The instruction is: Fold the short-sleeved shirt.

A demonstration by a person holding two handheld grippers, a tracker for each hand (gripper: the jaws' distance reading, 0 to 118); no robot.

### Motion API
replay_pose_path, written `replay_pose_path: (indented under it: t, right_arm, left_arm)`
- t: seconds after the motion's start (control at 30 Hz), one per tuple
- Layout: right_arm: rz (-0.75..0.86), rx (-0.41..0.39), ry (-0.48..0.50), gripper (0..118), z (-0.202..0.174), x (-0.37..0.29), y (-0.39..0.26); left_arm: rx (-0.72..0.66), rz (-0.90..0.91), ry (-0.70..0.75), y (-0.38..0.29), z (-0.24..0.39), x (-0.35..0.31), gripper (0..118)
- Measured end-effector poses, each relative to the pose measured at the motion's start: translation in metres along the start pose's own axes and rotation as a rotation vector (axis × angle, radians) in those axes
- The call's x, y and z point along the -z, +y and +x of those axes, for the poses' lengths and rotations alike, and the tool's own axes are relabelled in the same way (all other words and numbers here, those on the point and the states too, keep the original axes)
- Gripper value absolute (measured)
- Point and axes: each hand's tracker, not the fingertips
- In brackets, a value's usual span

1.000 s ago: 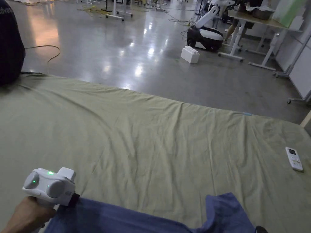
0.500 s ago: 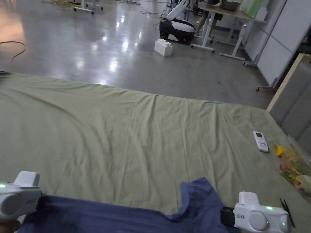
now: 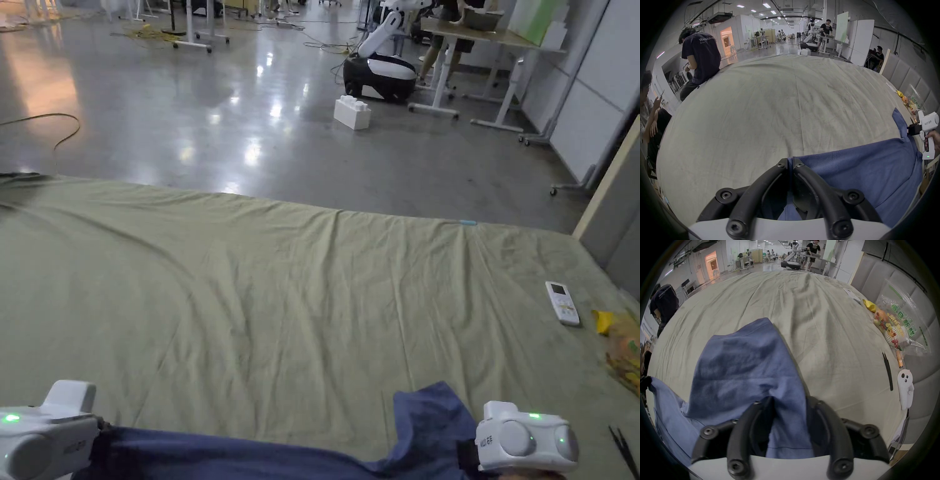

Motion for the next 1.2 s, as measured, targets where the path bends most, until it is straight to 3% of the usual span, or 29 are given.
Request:
replay_pose_path:
  t: [0.03,0.07,0.27,0.7,0.9,1.2]
  right_arm:
    - [0.001,0.004,0.001,10,0.001,-0.001,0.000]
    - [0.010,0.008,0.002,2,-0.003,-0.006,-0.002]
    - [0.082,0.058,0.049,1,0.004,-0.037,-0.013]
    - [0.303,0.039,0.096,1,0.029,-0.163,-0.066]
    - [0.329,0.094,0.135,1,0.048,-0.193,-0.126]
    - [0.234,0.038,0.106,1,0.041,-0.204,-0.221]
  left_arm:
    - [0.001,-0.001,0.004,0.000,0.000,0.001,6]
    - [0.002,-0.001,0.006,0.000,0.000,0.002,6]
    - [0.015,0.008,0.001,-0.007,0.004,-0.008,6]
    - [-0.007,0.146,-0.038,-0.028,-0.011,-0.094,6]
    - [-0.010,0.171,-0.050,-0.072,-0.021,-0.137,6]
    - [-0.050,0.097,-0.081,-0.159,-0.041,-0.161,6]
